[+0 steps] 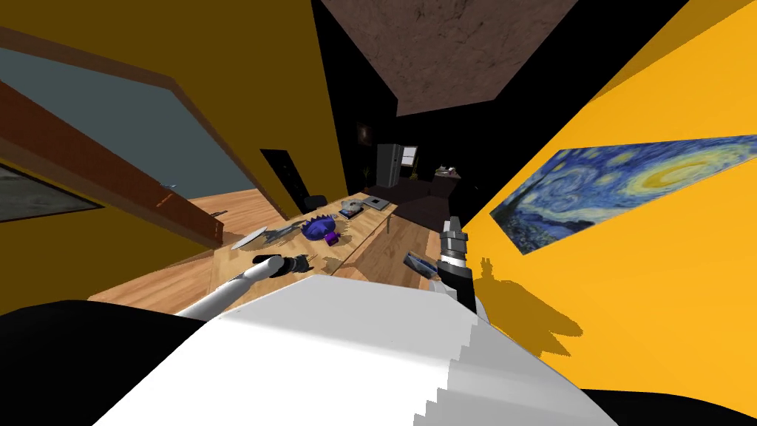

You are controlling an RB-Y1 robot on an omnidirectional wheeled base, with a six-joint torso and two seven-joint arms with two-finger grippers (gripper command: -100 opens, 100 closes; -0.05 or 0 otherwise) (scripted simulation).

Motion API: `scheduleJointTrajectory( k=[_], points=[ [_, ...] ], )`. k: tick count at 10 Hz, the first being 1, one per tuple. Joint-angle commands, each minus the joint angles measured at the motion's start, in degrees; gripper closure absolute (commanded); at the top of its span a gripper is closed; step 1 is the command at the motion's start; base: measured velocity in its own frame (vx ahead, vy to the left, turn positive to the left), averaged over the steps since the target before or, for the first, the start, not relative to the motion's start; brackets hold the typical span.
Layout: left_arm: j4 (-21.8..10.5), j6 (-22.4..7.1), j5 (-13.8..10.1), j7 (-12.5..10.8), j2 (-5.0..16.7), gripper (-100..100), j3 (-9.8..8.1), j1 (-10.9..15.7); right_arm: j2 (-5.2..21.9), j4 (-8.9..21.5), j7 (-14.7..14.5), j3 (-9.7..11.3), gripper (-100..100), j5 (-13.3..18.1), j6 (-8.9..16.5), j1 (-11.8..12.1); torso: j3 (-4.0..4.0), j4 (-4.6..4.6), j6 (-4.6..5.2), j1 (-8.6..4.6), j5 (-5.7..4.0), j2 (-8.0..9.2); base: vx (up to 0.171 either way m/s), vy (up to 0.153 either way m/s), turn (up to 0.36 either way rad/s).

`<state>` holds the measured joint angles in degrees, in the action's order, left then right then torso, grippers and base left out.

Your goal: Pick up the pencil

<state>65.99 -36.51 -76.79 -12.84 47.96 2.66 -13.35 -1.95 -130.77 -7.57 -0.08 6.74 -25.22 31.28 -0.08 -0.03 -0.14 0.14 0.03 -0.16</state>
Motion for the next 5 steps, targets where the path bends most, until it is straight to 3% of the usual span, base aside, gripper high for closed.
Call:
scheduleJointTrajectory(
  k=[1,4,5],
  points=[
    [-1.7,-0.4,-1.5,1.4,0.1,-100,0.02,0.6,0.0,0.0,0.0,0.0,0,0.0,0.0,0.0,0.0,0.0,0.0,0.0,0.0,0.0,-0.002,0.014,0.039],
    [-6.3,-3.2,-6.7,1.0,2.5,-100,1.58,0.0,0.0,0.0,0.0,0.0,0,0.0,0.0,0.0,-0.01,0.0,-0.01,0.0,0.0,-0.01,-0.001,0.019,-0.207],
    [-6.3,-3.2,-6.9,1.0,2.5,-100,1.58,0.0,0.0,0.0,0.0,0.0,0,0.0,0.0,0.0,-0.01,0.0,0.03,0.01,0.0,-0.02,-0.002,0.025,-0.151]
  ],
)
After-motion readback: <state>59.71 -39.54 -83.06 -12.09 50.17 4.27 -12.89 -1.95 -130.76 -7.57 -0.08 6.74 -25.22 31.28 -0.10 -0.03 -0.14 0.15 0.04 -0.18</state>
